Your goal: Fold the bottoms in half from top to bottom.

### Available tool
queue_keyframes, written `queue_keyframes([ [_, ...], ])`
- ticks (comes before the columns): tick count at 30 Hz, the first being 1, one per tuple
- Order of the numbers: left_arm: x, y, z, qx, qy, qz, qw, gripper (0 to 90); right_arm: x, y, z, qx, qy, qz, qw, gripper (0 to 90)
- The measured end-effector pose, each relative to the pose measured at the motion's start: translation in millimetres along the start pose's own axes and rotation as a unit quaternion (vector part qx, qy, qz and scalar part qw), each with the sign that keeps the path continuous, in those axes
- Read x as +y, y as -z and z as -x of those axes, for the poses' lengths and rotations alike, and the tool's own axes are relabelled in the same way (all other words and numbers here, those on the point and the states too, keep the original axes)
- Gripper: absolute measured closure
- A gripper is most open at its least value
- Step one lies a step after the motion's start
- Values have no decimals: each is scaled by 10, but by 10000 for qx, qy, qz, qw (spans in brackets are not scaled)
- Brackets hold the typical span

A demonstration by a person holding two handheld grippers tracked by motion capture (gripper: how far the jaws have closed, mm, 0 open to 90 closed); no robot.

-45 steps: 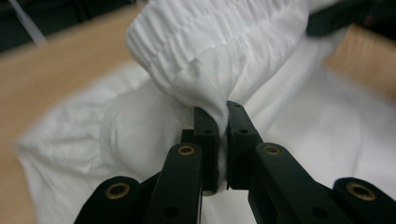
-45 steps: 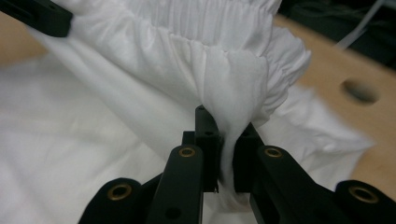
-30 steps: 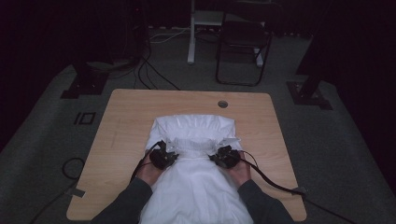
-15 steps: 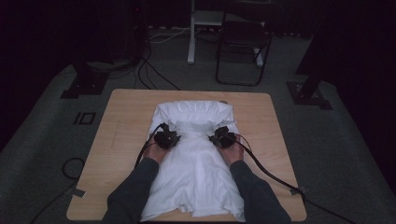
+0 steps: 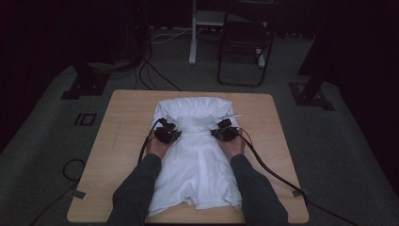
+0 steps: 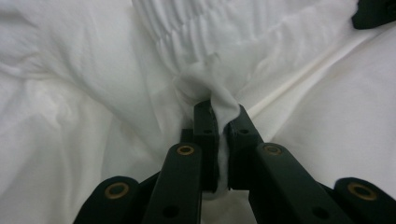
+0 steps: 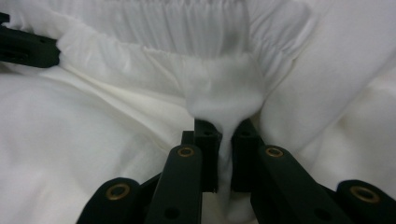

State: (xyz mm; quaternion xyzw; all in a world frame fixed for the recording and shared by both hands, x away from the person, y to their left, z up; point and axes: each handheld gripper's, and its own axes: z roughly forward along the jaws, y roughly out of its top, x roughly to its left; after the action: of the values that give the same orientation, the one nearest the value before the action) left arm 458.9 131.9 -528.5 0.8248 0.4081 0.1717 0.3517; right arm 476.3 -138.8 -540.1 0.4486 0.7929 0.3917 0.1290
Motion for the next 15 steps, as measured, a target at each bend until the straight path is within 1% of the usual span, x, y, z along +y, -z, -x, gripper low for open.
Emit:
queue_keyframes([
  [1, 36, 99, 2, -87, 8, 147, 9999, 856, 14, 52, 5, 36, 37, 78, 10000, 843],
  [2, 63, 167, 8, -145, 20, 239, 9996, 856, 47, 148, 9, 75, 125, 182, 9997, 842],
  [3, 114, 292, 24, -223, 14, 402, 9989, 856, 69, 210, 5, 91, 211, 254, 9994, 842],
  [4, 146, 373, 39, -243, -28, 492, 9985, 857, 110, 326, -13, 98, 350, 377, 9986, 843],
  [5, 198, 513, 78, -278, -100, 646, 9975, 856, 134, 400, -24, 120, 431, 468, 9979, 842],
  [6, 225, 601, 103, -303, -154, 736, 9967, 856, 173, 535, -44, 161, 519, 629, 9965, 843],
  [7, 260, 740, 151, -347, -223, 903, 9951, 856, 194, 618, -57, 189, 583, 737, 9954, 842],
  [8, 275, 819, 185, -377, -283, 964, 9942, 856, 221, 758, -83, 243, 654, 891, 9936, 842],
  [9, 283, 923, 235, -376, -413, 1028, 9931, 855, 232, 840, -98, 287, 696, 975, 9924, 842],
  [11, 248, 1118, 360, -421, -614, 1192, 9901, 855, 228, 1040, -152, 383, 852, 1132, 9892, 842],
  [12, 223, 1171, 403, -420, -717, 1210, 9892, 855, 196, 1142, -205, 387, 991, 1165, 9875, 842],
  [13, 172, 1234, 463, -404, -849, 1238, 9878, 854, 162, 1193, -240, 386, 1093, 1180, 9862, 841],
  [14, 90, 1285, 524, -473, -939, 1281, 9862, 854, 101, 1247, -282, 429, 1180, 1178, 9851, 841],
  [15, 36, 1298, 554, -503, -980, 1254, 9860, 852, 1, 1285, -329, 457, 1265, 1158, 9841, 842],
])
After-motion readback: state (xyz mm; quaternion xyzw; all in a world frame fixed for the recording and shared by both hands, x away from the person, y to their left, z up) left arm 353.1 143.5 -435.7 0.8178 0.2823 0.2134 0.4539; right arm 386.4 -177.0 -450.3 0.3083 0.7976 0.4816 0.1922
